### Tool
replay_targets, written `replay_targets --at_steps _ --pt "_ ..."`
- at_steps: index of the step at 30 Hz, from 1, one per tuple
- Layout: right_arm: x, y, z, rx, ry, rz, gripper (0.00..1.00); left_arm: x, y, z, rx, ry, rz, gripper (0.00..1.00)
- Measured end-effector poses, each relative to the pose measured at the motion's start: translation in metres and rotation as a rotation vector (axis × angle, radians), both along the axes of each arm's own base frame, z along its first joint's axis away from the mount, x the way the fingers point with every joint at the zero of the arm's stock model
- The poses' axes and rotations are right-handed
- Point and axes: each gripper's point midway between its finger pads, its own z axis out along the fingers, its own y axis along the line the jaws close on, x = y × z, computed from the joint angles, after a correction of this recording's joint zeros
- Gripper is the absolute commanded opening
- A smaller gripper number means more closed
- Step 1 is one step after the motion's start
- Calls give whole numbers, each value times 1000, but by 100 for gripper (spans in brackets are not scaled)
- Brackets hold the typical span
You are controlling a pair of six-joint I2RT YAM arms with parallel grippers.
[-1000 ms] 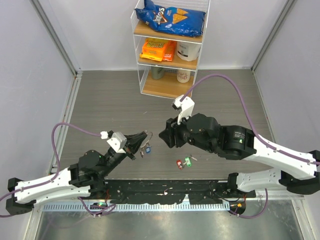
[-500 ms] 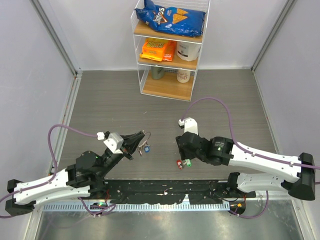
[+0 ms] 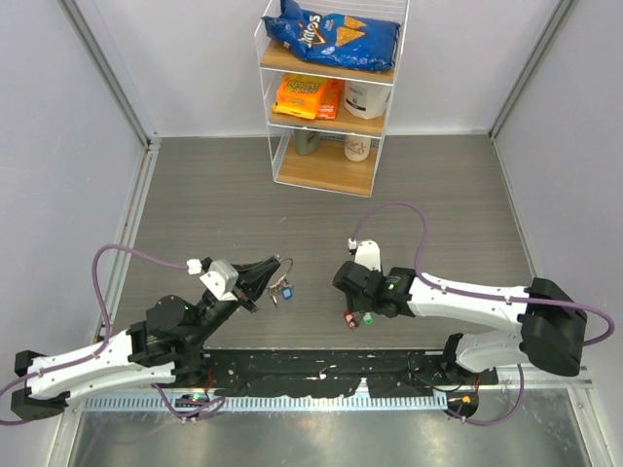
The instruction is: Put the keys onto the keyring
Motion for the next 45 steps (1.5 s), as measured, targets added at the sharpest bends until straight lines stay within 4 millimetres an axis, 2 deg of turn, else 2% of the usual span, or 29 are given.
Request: replay_targets --at_steps 15,29,36,38,45 --pt "21 -9 -23 47 20 -199 44 -1 2 -11 10 -2 -3 0" --pt "24 -9 -39 52 69 -237 36 -2 3 -17 15 -2 -6 0" --pt "19 -14 -46 42 91 -238 34 -2 3 -19 16 -3 -5 0" --pt "18 -15 -47 40 94 -238 31 -2 3 -19 16 -3 -5 0" --pt "18 -12 -47 54 94 -237 6 -2 3 -20 17 -3 -5 0"
